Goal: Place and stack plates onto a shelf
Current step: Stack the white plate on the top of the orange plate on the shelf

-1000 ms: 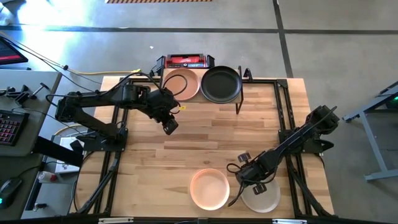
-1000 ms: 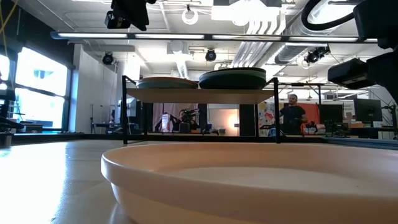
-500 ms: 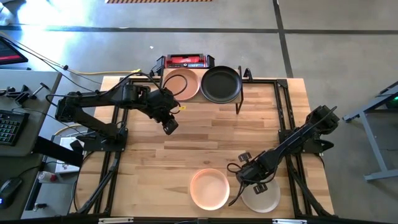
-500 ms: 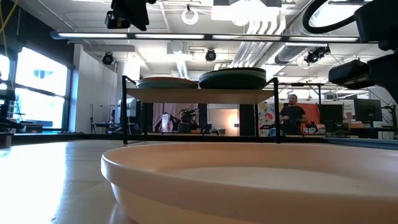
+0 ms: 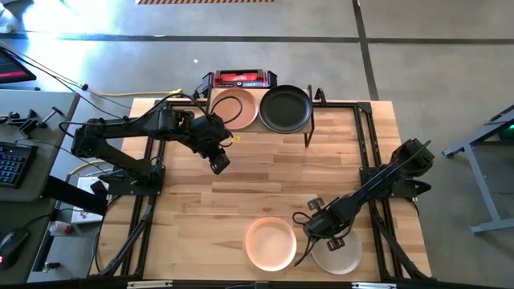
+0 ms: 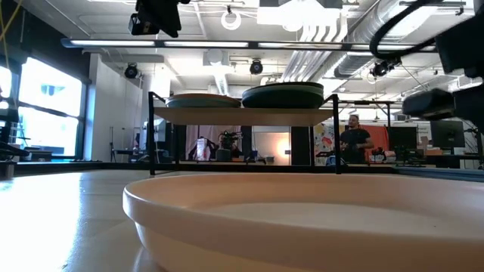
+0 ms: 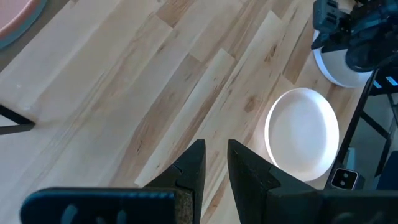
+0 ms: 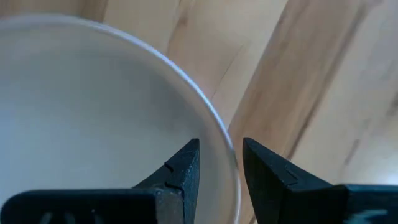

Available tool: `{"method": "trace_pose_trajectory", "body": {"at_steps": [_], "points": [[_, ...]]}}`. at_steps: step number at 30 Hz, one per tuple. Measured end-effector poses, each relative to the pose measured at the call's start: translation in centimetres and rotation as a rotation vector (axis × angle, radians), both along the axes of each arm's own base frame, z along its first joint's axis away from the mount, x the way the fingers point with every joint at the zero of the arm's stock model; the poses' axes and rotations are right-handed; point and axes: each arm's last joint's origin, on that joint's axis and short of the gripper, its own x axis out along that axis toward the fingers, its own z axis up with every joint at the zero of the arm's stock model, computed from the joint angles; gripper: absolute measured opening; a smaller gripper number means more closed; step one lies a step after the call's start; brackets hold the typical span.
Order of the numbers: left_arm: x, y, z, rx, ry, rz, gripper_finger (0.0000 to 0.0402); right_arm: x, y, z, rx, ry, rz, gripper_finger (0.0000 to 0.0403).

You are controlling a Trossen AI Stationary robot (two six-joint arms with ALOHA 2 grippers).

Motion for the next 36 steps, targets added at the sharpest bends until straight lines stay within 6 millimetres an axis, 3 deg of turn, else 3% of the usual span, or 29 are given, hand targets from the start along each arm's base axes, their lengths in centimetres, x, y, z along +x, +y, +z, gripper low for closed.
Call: {"method": "trace_pose_trajectory", "body": {"at_steps": [10,16,27,36], "points": [[0.0,0.0,0.0,0.000,0.000,0.000,0.0055,0.0,0.0,-0.8,-0.024,0.031,-0.015,0.0092],[0.0,0.0,0.0,0.000,-0.002,0.000,0.0055,0.0,-0.1,-0.8,-0.022,0.047,-0.021,0.0010],[0.0,0.0,0.0,0.000,-0.002,-0.001,0.0055,-0.4,-0.3,-0.6,-0.048,0.100,-0.116,0.0001],[0.0,0.0,0.0,0.002,-0.004,0.002,0.0055,-0.2,-0.3,1.4,-0.101,0.106,-0.123,0.0000]]}}
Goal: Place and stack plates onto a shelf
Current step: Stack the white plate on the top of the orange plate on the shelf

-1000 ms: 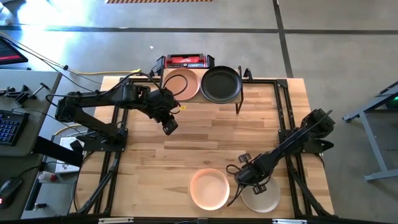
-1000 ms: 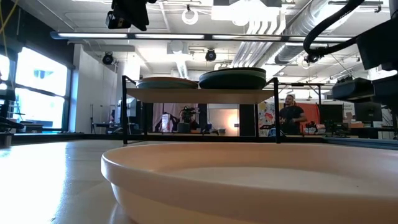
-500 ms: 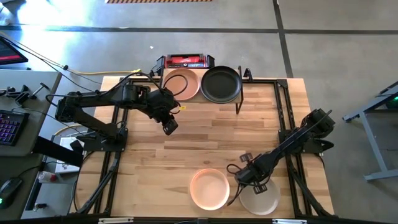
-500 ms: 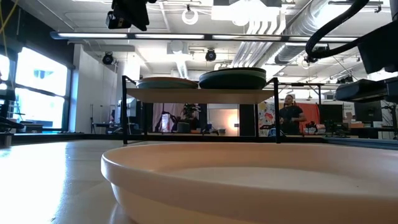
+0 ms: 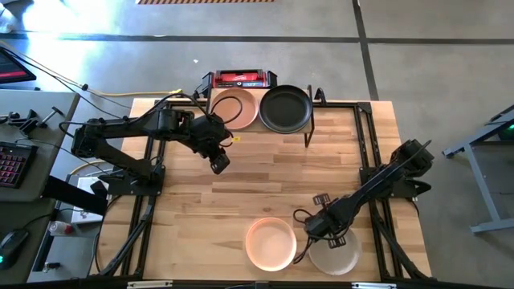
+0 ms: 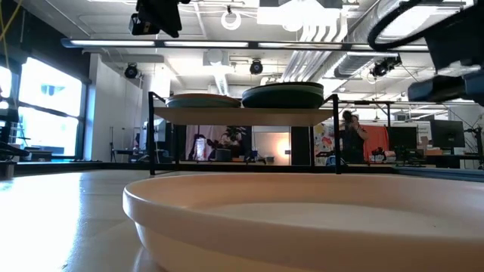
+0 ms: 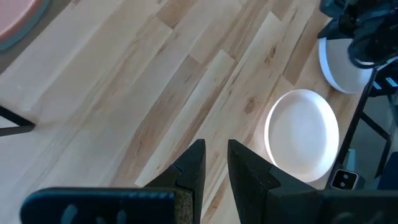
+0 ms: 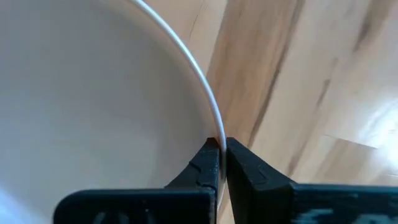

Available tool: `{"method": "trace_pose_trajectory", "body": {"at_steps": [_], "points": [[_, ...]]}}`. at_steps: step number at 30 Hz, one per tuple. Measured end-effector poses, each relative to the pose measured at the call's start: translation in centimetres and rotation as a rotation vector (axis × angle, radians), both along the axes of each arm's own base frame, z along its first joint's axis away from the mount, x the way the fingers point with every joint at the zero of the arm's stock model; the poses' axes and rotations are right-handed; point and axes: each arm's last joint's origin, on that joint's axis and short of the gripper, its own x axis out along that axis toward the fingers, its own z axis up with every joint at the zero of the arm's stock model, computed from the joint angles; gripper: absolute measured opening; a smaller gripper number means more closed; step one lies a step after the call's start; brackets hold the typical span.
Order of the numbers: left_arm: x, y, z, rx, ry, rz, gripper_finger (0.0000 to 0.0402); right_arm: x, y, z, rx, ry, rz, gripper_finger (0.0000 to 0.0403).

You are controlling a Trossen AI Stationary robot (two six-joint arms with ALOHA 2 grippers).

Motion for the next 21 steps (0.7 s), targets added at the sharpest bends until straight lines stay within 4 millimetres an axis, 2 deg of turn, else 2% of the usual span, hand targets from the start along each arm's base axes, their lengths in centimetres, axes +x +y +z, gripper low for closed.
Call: {"method": "trace_pose_trajectory", "body": {"at_steps": [5,14,21], "points": [[0.0,0.0,0.0,0.017,0.002,0.010,0.0055,-0.3,-0.4,1.7,-0.023,-0.059,-0.031,0.0000],[0.0,0.1,0.0,0.027,0.005,0.016,0.0056,-2.1,-2.0,4.5,-0.101,-0.096,-0.150,0.0000],[0.0,0.1,0.0,0.037,0.008,-0.001,0.0076,-2.9,-2.8,6.1,-0.137,-0.176,-0.203,0.0000]]}}
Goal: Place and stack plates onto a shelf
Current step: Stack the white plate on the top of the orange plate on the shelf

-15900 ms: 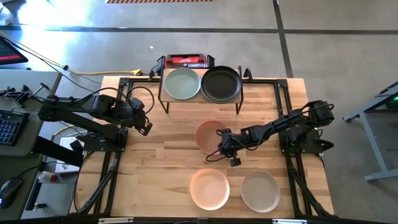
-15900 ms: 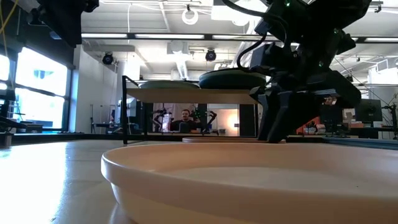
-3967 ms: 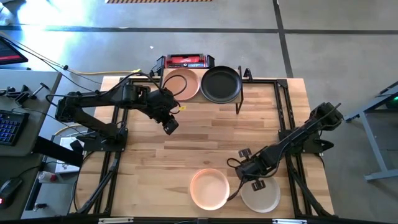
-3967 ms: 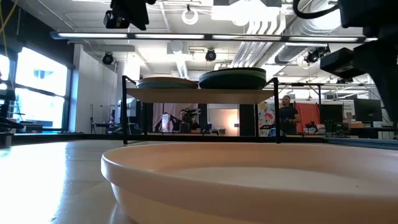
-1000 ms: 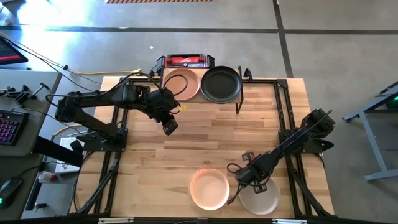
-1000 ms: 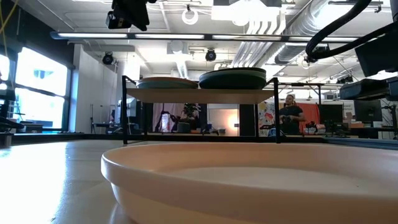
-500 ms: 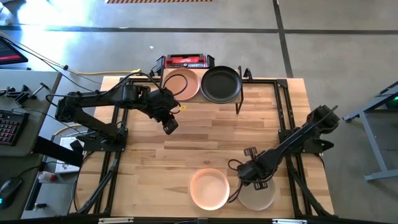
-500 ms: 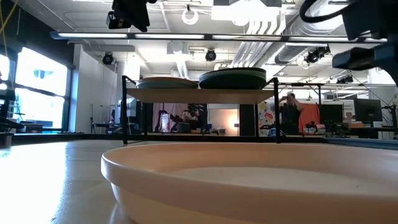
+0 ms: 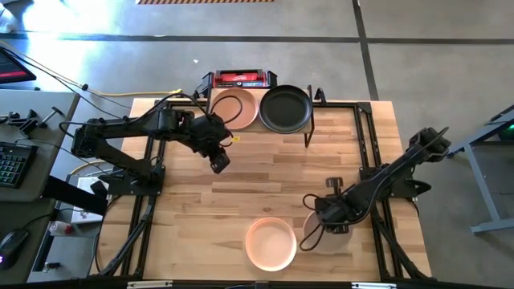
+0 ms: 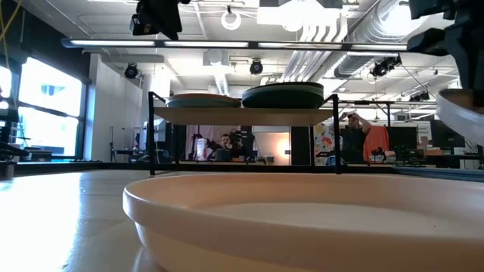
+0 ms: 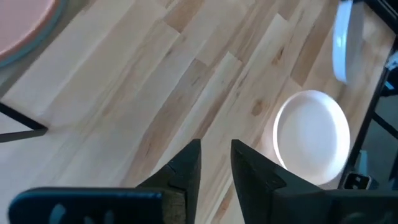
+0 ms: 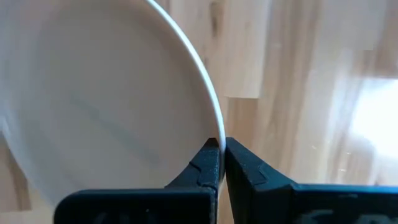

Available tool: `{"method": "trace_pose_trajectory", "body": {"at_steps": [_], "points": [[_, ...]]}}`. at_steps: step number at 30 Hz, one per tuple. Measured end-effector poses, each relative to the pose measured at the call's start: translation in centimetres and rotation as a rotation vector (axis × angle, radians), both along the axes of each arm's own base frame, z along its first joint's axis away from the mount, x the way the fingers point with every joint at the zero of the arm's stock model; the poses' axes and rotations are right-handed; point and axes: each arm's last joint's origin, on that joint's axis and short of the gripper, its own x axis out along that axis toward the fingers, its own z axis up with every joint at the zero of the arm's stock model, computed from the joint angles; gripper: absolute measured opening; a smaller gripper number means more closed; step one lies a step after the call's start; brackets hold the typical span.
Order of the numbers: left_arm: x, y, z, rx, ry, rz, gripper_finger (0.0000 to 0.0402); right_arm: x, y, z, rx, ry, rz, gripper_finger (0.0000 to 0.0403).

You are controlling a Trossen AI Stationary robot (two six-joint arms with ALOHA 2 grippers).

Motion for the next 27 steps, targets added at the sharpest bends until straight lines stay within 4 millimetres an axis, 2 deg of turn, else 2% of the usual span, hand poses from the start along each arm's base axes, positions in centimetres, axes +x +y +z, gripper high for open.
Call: {"method": "trace_pose_trajectory", "body": {"at_steps": [10,16,27], "points": [[0.7,0.0,-0.4,-0.029,0.007,0.006,0.0127,-0.9,-1.5,1.3,-0.043,-0.020,-0.118,0.0000],[1.4,0.0,-1.0,-0.016,0.020,0.043,0.0131,-0.6,-3.1,2.1,-0.045,-0.088,-0.252,0.0000],[2.9,0.3,-0.2,0.017,-0.150,0.141,0.0131,1.0,-5.7,2.3,-0.024,-0.129,-0.369,0.0000]]}}
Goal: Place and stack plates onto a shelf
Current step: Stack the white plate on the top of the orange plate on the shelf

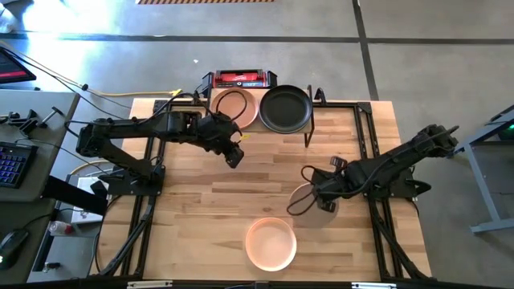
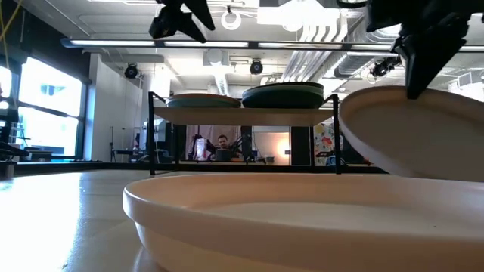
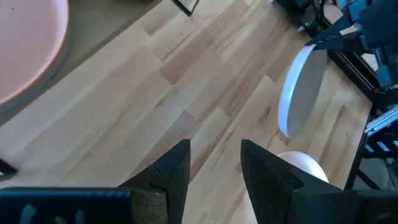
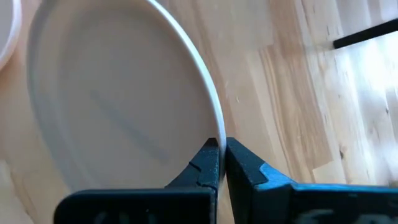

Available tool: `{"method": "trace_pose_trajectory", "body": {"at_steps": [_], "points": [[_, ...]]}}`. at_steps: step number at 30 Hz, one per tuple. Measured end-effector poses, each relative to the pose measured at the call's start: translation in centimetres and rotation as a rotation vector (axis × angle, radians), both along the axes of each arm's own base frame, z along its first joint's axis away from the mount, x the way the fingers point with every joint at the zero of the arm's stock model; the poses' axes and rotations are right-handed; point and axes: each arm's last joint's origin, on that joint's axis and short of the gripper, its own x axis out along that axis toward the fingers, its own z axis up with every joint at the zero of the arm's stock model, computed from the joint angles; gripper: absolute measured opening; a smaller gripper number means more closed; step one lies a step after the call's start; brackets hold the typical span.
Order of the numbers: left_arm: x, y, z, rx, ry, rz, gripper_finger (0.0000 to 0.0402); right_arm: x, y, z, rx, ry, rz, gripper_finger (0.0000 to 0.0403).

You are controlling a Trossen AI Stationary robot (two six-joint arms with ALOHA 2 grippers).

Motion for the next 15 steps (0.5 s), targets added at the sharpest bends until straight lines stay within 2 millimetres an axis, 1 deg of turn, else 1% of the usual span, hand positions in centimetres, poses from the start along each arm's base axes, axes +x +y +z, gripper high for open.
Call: {"method": "trace_pose_trajectory", "body": {"at_steps": [5,11,15], "points": [[0.0,0.0,0.0,0.008,-0.001,-0.001,0.0131,0.7,-0.7,0.1,0.006,-0.029,0.001,0.0000],[0.2,0.1,0.2,0.016,-0.022,-0.001,0.0131,0.9,-1.3,0.2,0.006,-0.027,-0.025,0.0000],[0.4,0.4,0.4,0.033,-0.059,-0.009,0.0131,1.4,-1.5,1.6,0.006,-0.064,-0.004,0.0000]]}}
